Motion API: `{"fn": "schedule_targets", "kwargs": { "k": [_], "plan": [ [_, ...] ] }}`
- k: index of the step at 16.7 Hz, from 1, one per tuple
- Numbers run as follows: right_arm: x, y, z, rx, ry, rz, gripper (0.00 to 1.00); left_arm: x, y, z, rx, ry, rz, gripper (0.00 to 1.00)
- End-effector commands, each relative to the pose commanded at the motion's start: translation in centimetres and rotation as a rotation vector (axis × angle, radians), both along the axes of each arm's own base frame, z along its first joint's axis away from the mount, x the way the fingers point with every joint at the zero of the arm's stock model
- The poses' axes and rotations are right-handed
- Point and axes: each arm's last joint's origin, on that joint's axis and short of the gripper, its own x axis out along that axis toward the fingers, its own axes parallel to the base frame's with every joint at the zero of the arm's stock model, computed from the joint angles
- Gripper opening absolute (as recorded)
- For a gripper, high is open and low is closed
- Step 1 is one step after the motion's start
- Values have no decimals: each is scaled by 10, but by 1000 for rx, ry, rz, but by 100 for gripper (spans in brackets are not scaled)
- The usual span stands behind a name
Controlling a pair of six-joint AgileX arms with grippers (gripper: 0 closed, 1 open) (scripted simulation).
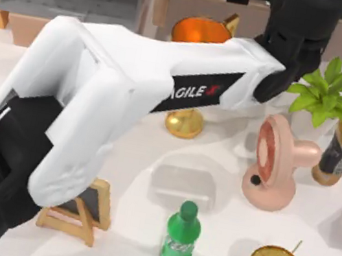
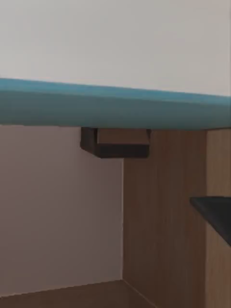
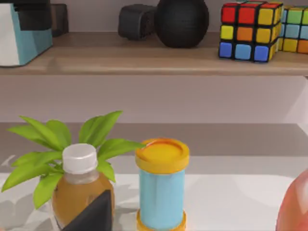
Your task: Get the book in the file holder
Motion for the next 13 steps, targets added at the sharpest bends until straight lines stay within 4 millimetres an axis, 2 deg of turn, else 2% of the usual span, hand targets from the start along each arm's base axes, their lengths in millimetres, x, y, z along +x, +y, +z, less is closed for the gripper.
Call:
{"fn": "schedule_targets", "kwargs": {
  "k": [7, 13],
  "plan": [
    [0, 0, 0, 0, 0, 0, 100, 3, 1, 0, 1, 1, 1, 100],
    [0, 0, 0, 0, 0, 0, 100, 19, 0, 0, 0, 0, 0, 100]
  ]
}}
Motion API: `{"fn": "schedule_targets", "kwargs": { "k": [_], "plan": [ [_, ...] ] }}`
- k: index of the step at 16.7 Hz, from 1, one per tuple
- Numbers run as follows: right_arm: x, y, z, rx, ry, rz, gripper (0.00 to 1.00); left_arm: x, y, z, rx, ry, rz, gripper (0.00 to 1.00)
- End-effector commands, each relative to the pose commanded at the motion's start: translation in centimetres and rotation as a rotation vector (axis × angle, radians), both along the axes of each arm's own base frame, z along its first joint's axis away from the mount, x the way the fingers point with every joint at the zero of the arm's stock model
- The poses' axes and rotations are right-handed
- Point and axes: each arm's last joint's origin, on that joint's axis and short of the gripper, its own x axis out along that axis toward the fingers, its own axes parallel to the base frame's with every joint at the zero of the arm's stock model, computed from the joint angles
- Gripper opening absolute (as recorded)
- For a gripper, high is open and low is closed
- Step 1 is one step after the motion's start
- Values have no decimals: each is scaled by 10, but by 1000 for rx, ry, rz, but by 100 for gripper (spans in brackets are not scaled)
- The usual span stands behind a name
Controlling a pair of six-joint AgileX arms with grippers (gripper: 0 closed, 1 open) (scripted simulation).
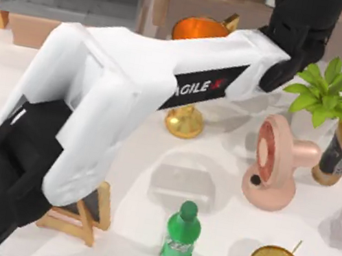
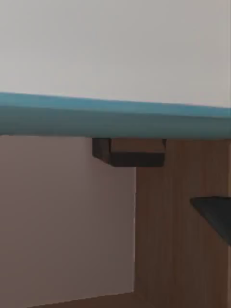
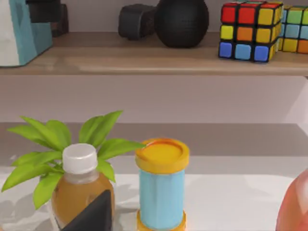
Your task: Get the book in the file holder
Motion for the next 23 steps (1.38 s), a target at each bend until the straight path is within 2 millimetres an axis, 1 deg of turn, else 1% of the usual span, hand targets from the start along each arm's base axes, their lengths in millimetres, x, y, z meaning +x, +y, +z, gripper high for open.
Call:
{"fn": "schedule_targets", "kwargs": {
  "k": [4, 17, 18, 23],
  "plan": [
    [0, 0, 0, 0, 0, 0, 100, 1, 0, 0, 0, 0, 0, 100],
    [0, 0, 0, 0, 0, 0, 100, 1, 0, 0, 0, 0, 0, 2],
    [0, 0, 0, 0, 0, 0, 100, 1, 0, 0, 0, 0, 0, 0],
    [0, 0, 0, 0, 0, 0, 100, 1, 0, 0, 0, 0, 0, 0]
  ]
}}
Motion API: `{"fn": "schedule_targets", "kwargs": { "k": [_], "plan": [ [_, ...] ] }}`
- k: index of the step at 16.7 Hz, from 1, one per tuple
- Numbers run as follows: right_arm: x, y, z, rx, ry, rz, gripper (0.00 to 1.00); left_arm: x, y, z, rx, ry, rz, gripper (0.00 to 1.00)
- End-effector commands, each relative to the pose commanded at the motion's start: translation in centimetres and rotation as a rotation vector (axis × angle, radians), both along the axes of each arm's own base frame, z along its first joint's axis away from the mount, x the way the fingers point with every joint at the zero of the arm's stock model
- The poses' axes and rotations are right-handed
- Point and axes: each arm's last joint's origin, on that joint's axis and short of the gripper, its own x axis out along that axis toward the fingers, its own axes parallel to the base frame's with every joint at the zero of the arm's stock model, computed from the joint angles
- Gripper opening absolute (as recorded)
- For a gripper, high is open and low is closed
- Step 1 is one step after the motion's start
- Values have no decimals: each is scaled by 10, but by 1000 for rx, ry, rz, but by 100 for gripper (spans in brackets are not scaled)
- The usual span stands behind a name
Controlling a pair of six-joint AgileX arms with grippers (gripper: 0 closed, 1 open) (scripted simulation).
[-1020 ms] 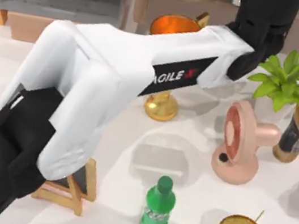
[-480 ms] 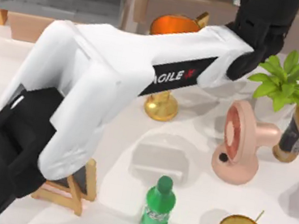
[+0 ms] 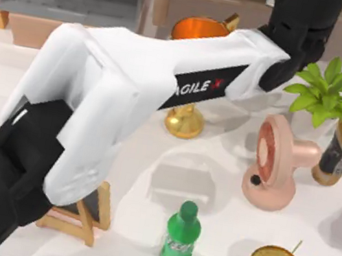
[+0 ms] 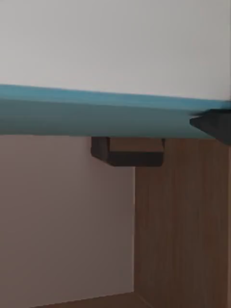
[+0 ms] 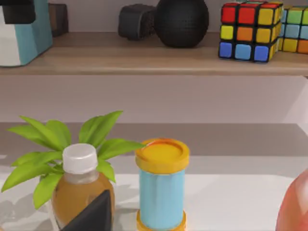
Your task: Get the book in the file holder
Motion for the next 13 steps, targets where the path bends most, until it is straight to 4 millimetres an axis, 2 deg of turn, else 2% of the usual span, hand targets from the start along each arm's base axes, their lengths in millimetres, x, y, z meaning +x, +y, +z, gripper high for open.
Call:
{"fn": "schedule_targets", "kwargs": {
  "k": [4, 8, 13],
  "plan": [
    [0, 0, 0, 0, 0, 0, 100, -2, -2, 2, -1, -2, -5, 0],
    [0, 0, 0, 0, 0, 0, 100, -2, -2, 15, 0, -1, -4, 0],
    [0, 0, 0, 0, 0, 0, 100, -2, -2, 12, 5, 3, -3, 0]
  ]
}}
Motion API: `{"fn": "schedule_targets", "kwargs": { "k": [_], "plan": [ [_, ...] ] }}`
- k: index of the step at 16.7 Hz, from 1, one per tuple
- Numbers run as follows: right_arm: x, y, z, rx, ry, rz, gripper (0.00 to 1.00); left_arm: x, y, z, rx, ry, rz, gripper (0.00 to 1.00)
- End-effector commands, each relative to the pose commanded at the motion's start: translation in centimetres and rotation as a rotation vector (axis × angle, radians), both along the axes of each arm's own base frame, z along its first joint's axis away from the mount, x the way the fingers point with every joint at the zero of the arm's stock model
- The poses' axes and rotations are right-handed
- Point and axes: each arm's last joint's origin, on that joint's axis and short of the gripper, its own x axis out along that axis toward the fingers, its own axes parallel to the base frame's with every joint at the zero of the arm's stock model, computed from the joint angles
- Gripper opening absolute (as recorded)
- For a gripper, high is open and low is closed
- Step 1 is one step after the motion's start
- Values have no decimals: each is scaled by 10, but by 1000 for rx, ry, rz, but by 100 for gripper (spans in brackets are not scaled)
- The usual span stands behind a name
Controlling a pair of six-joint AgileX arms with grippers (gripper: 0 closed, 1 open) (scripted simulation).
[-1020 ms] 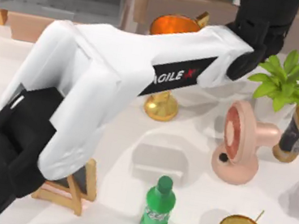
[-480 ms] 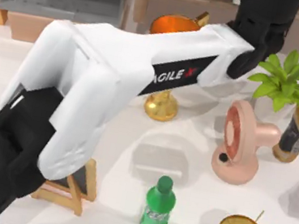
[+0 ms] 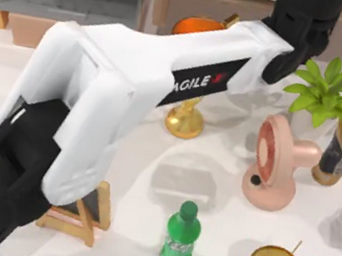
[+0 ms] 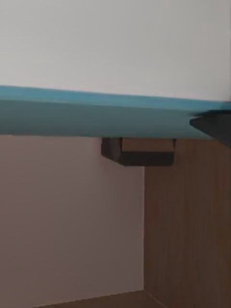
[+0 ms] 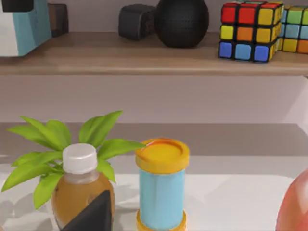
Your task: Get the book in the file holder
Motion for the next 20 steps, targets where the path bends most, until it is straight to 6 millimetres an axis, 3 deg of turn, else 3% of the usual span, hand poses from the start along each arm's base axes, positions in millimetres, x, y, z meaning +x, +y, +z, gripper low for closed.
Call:
{"fn": "schedule_targets", "kwargs": {
  "k": [3, 6, 10, 13, 16, 20],
  "plan": [
    [0, 0, 0, 0, 0, 0, 100, -12, -5, 5, 31, -8, -62, 0],
    [0, 0, 0, 0, 0, 0, 100, -37, -11, 8, 114, -7, -199, 0],
    [0, 0, 0, 0, 0, 0, 100, -75, 7, 22, 237, -8, -392, 0],
    [0, 0, 0, 0, 0, 0, 100, -101, 48, 41, 323, -32, -481, 0],
    [0, 0, 0, 0, 0, 0, 100, -125, 111, 58, 437, -72, -491, 0],
    [0, 0, 0, 0, 0, 0, 100, -147, 196, 46, 673, -79, -405, 0]
  ]
}}
